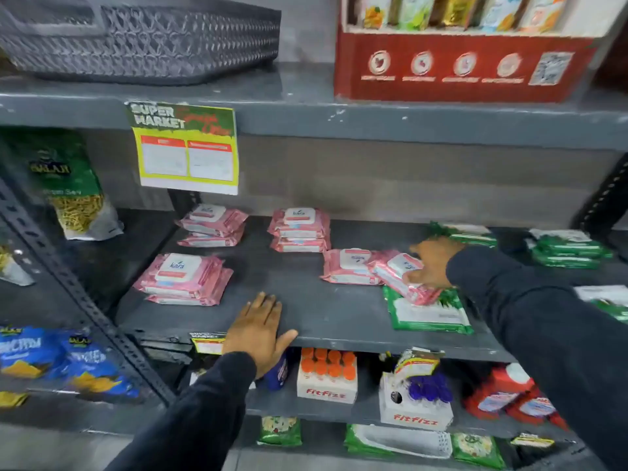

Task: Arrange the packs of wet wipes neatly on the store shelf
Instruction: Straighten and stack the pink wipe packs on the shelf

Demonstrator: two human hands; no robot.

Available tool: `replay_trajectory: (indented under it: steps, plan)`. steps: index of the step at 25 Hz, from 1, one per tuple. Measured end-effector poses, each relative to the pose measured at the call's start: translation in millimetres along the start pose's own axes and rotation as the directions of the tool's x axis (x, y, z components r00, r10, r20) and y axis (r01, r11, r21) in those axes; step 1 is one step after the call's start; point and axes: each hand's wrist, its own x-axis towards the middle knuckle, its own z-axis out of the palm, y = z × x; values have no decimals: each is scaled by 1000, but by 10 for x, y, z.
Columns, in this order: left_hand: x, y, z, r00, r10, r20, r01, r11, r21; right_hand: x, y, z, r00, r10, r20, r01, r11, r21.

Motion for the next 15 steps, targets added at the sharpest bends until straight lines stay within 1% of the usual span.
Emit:
replay_trajectory:
  steps: [1, 4, 6, 9, 12, 15]
  plan:
    - [25, -24, 62, 1000, -14, 28, 14, 999, -31, 68, -28, 29, 999, 25, 25, -26, 999, 35]
    - [-17, 29, 145, 999, -35, -15, 35, 999, -4, 109, -88, 119, 992, 79, 103, -89, 991, 98]
    - [-38, 12, 243, 1000, -24, 1, 24, 1000, -6, 153, -96, 162, 991, 95, 99, -105, 989, 102]
    - [-45, -6, 267, 997, 5, -74, -5, 1000, -6, 223, -62, 174, 989, 136, 57, -143, 981, 133]
    - [-36, 9, 298, 994, 7, -109, -10, 1000, -21, 282, -57, 206, 984, 162, 76, -170, 980, 101]
    - [-36, 4, 320, 992, 9, -128, -10, 1000, -11, 322, -51, 220, 979, 183, 94, -194, 973, 128]
